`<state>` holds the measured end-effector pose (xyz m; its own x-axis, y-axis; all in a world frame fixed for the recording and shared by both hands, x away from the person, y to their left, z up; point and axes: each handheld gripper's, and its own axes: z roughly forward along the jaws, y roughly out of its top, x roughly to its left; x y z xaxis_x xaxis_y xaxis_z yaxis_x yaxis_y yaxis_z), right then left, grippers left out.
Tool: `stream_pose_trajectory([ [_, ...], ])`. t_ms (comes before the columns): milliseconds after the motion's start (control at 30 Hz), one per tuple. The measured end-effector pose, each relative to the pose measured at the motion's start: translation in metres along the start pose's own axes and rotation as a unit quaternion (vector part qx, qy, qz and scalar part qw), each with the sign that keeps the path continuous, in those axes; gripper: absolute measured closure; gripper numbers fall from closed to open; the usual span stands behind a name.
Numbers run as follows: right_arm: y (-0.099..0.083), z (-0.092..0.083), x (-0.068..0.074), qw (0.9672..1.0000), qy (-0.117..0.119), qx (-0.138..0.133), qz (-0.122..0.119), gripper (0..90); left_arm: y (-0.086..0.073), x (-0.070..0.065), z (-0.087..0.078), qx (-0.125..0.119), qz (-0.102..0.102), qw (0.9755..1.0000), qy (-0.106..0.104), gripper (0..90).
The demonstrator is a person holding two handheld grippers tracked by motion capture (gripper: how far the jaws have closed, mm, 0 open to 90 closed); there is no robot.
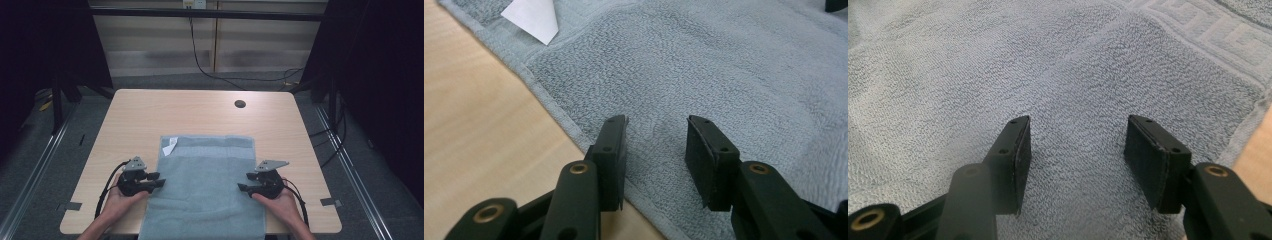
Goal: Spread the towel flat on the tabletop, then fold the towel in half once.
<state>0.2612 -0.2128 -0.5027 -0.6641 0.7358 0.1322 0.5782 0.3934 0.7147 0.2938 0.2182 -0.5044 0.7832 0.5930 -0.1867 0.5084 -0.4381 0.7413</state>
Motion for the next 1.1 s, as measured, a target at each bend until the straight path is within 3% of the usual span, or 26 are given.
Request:
stream_pose_trajectory([
  [133, -0.006, -0.007, 0.011, 0.9999, 0.008, 0.011, -0.002, 44.1, -0.010, -0.013, -0.011, 0.011, 0.004, 0.9999, -0.011, 60.4],
  [267, -0.006, -0.011, 0.015, 0.9995, 0.025, 0.020, 0.005, 42.2, -0.009, -0.016, -0.015, 0.018, 0.000, 0.9996, -0.020, 58.2],
  [300, -0.004, -0.010, 0.012, 0.9993, 0.032, 0.015, 0.009, 41.9, -0.007, -0.015, -0.015, 0.015, -0.001, 0.9996, -0.023, 58.1],
  [367, 0.005, -0.011, 0.002, 0.9999, 0.012, 0.004, 0.011, 40.7, 0.003, -0.009, -0.016, 0.001, 0.003, 0.9999, -0.017, 56.6],
  [433, 0.014, -0.010, -0.010, 0.9998, 0.007, -0.008, 0.019, 40.6, 0.014, 0.000, -0.014, -0.011, -0.005, 0.9997, -0.022, 56.5],
  [600, 0.037, -0.003, -0.044, 0.9989, -0.013, -0.030, 0.033, 39.9, 0.037, 0.025, -0.005, -0.022, -0.014, 0.9996, 0.011, 55.6],
  [667, 0.045, 0.005, -0.058, 0.9986, -0.019, -0.030, 0.039, 38.4, 0.044, 0.034, 0.001, -0.028, -0.025, 0.9992, 0.010, 54.7],
  [767, 0.056, 0.017, -0.073, 0.9981, -0.038, -0.029, 0.038, 37.2, 0.054, 0.047, 0.011, -0.038, -0.039, 0.9981, 0.027, 54.5],
  [833, 0.061, 0.025, -0.079, 0.9980, -0.033, -0.027, 0.047, 35.6, 0.057, 0.054, 0.015, -0.044, -0.049, 0.9974, 0.031, 54.3],
  [1000, 0.066, 0.045, -0.090, 0.9974, -0.059, -0.008, 0.042, 33.1, 0.062, 0.059, 0.020, -0.047, -0.045, 0.9971, 0.040, 50.6],
  [1100, 0.062, 0.049, -0.093, 0.9979, -0.053, -0.007, 0.037, 33.4, 0.061, 0.065, 0.025, -0.039, -0.052, 0.9966, 0.051, 48.9],
])
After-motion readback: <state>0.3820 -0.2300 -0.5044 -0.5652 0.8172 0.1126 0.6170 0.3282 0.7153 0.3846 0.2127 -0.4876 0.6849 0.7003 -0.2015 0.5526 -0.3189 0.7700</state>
